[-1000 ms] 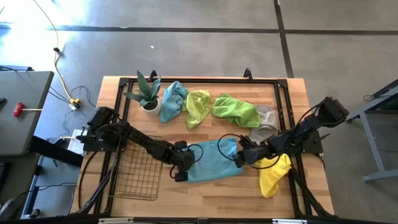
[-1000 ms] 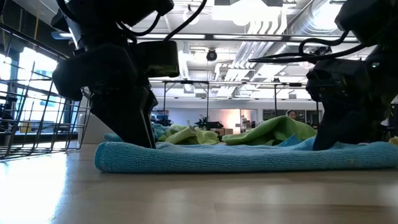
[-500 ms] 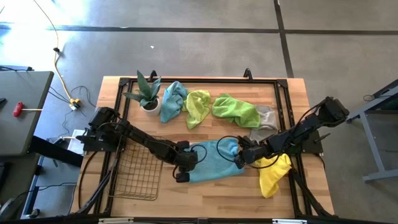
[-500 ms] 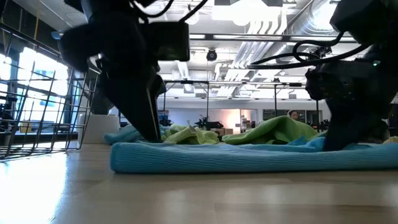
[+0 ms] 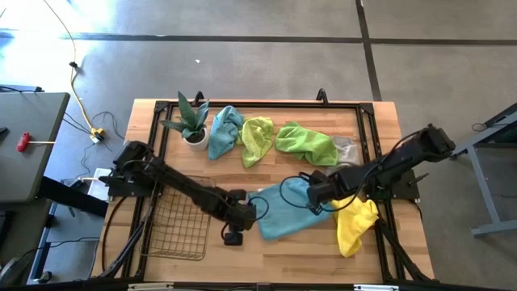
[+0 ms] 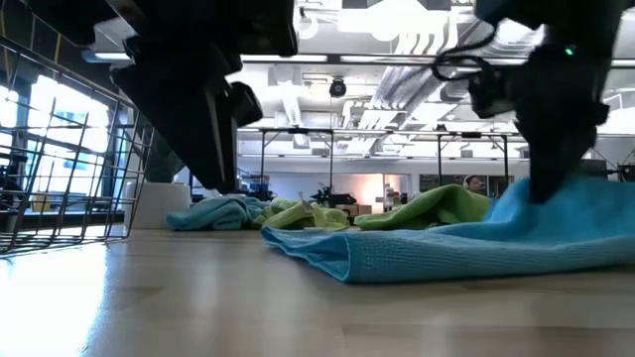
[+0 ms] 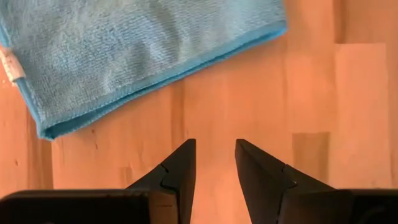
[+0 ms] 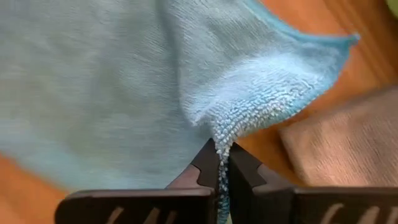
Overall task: Fold microfiber towels
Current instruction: Fold the bottom blue microfiber towel
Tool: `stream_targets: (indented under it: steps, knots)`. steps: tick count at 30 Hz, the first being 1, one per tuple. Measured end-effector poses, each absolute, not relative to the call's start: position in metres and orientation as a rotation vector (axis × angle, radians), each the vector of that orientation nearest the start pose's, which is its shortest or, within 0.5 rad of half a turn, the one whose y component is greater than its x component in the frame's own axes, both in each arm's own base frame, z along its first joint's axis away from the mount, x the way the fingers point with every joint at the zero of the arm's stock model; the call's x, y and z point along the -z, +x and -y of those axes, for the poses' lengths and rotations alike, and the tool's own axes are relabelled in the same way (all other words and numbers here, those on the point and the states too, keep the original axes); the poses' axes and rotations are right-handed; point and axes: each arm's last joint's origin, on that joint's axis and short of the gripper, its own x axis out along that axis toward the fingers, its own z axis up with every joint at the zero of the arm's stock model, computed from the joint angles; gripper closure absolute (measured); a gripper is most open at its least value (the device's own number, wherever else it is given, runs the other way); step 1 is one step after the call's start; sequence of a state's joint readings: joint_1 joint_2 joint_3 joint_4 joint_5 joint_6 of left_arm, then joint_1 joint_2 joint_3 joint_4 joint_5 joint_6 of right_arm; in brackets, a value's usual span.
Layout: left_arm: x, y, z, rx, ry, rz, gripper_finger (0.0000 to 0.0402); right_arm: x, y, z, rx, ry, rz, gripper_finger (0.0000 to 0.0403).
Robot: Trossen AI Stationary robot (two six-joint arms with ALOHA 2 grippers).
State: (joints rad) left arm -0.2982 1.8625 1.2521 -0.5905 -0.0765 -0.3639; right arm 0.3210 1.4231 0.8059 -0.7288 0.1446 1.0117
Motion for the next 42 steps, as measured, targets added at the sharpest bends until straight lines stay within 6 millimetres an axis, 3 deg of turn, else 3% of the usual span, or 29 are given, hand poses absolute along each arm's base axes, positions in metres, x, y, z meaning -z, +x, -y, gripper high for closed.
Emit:
stream_targets:
  steps: [10, 19, 29, 36, 42]
  knots:
    - [-0.192, 0.347, 0.125, 0.014, -0.054, -1.225, 0.0298, -0.208, 0.255, -0.073, 0.384, 0.662, -1.085, 0.0403]
    - [-0.197, 0.341, 0.135, 0.020, -0.012, -1.266, 0.0298, -0.190, 0.290, -0.084, 0.328, 0.602, -1.145, 0.0403]
    - [-0.195, 0.328, 0.143, -0.007, 0.004, -1.355, 0.0298, -0.191, 0.341, -0.100, 0.246, 0.484, -1.178, 0.0403]
    - [-0.194, 0.318, 0.155, 0.013, 0.043, -1.392, 0.0298, -0.187, 0.360, -0.106, 0.234, 0.471, -1.174, 0.0403]
    - [-0.194, 0.310, 0.164, 0.022, 0.089, -1.401, 0.0298, -0.194, 0.366, -0.114, 0.220, 0.497, -1.126, 0.0403]
